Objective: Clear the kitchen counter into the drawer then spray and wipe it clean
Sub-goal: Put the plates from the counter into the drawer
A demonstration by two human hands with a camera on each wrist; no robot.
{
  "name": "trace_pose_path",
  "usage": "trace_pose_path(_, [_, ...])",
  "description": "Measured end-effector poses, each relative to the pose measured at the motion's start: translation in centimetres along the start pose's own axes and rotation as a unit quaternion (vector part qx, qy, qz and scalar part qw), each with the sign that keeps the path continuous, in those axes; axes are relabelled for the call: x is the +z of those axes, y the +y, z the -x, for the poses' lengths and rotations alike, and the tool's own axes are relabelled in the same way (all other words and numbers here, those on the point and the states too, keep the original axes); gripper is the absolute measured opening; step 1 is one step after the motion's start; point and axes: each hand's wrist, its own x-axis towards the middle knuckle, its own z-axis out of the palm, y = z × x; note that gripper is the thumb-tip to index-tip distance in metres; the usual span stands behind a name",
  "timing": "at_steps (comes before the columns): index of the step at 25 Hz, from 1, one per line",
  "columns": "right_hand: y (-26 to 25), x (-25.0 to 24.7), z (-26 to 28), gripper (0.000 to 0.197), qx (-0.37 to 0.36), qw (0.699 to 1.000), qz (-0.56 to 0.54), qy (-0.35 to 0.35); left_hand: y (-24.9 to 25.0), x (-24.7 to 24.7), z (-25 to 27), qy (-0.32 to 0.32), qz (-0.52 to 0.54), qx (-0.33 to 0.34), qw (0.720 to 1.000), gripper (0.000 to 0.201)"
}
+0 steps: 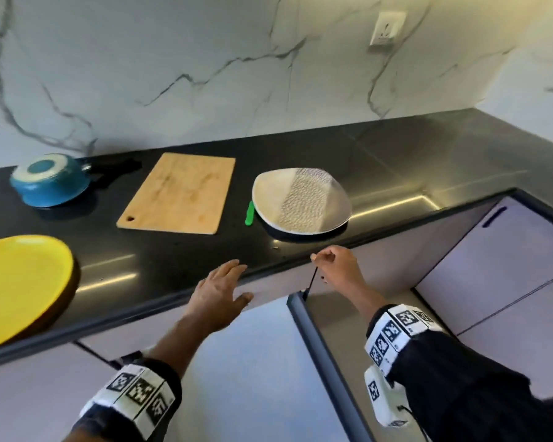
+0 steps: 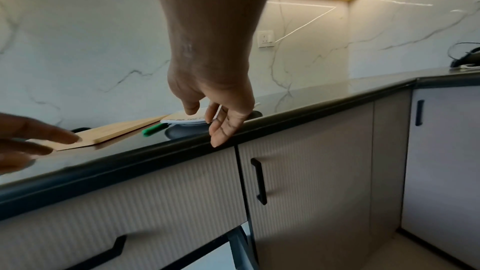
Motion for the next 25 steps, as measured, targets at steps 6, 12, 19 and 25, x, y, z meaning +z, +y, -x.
trace_pose_path(6, [-0.1, 0.3, -5.8, 0.034, 0.185, 0.948, -0.257, -0.033, 1.4, 1.5, -7.4, -0.152, -0.117, -0.09, 0.977, 0.071])
trace_pose_path(12, [-1.0, 0.8, -9.9, 0.039, 0.266, 0.92, -0.288, 0.004, 1.7, 1.5, -7.8, -0.164, -0.111, -0.133, 0.971, 0.078])
trace_pose_path(19, [-2.0, -0.8, -9.3, 0.028, 0.225, 0.857, -0.458, 0.071, 2.4, 2.1, -6.7, -0.104, -0.15, -0.126, 0.975, 0.092])
trace_pose_path(25, [0.9, -5.3, -2.8, 0.034, 0.122, 0.893, -0.425, -0.084, 2.6, -0.8, -5.1, -0.016, 0.182, -0.221, 0.958, 0.099])
